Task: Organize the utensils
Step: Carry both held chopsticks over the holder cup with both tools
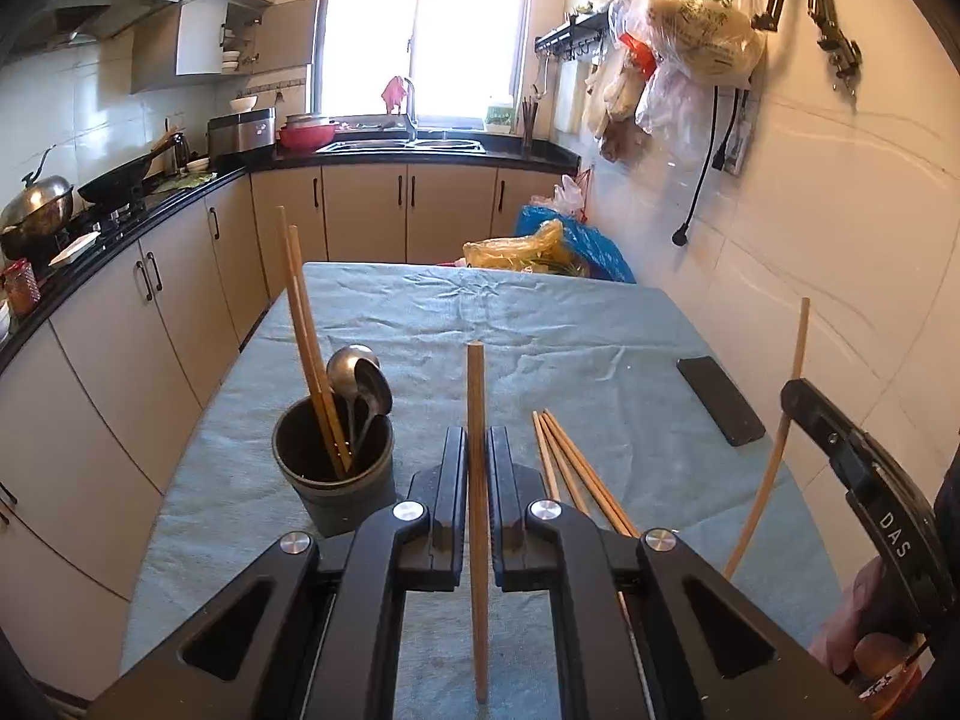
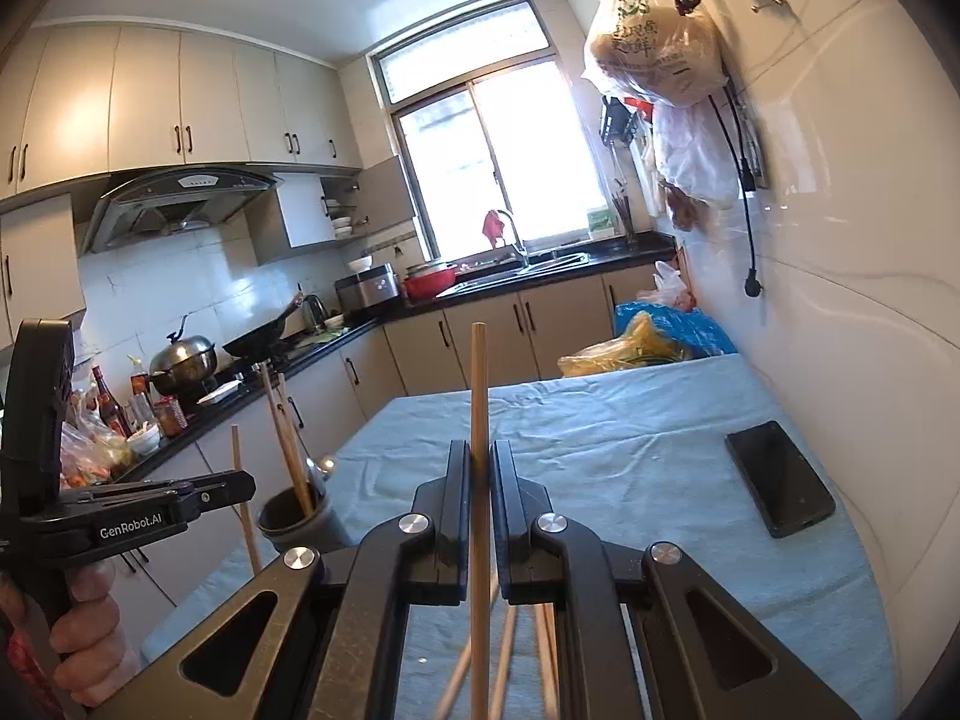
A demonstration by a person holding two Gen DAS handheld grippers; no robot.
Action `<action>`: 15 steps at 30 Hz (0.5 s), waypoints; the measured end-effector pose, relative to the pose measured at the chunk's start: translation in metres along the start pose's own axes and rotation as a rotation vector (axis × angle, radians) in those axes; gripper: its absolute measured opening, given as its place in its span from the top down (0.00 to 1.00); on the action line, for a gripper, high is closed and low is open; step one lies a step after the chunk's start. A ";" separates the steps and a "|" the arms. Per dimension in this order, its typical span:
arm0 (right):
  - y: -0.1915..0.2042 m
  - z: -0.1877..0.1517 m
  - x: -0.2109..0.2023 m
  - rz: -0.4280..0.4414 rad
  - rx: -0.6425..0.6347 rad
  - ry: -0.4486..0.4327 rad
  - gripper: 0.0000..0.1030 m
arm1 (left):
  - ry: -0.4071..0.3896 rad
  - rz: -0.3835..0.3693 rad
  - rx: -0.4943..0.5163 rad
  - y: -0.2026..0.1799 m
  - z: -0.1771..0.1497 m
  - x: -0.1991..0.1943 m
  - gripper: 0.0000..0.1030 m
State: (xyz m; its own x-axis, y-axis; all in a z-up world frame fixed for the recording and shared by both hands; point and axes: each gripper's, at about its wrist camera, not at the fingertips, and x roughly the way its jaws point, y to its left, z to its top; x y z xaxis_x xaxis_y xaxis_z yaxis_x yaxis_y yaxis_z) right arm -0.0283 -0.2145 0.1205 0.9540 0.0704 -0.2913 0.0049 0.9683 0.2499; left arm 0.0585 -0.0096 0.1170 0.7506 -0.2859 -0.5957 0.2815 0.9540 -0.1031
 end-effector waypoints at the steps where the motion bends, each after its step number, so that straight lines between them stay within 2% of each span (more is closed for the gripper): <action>1: 0.003 0.001 0.000 0.003 -0.002 -0.001 0.93 | -0.002 -0.002 -0.003 0.002 0.000 -0.002 0.94; 15: 0.036 0.016 0.013 0.079 0.006 -0.008 0.93 | -0.028 -0.018 -0.044 0.030 0.009 -0.026 0.94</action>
State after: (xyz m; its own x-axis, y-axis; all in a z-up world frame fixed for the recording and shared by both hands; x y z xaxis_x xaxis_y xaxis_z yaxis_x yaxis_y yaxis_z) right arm -0.0112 -0.1828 0.1408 0.9540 0.1445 -0.2628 -0.0689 0.9584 0.2770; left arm 0.0533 0.0250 0.1368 0.7621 -0.3044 -0.5714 0.2684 0.9517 -0.1490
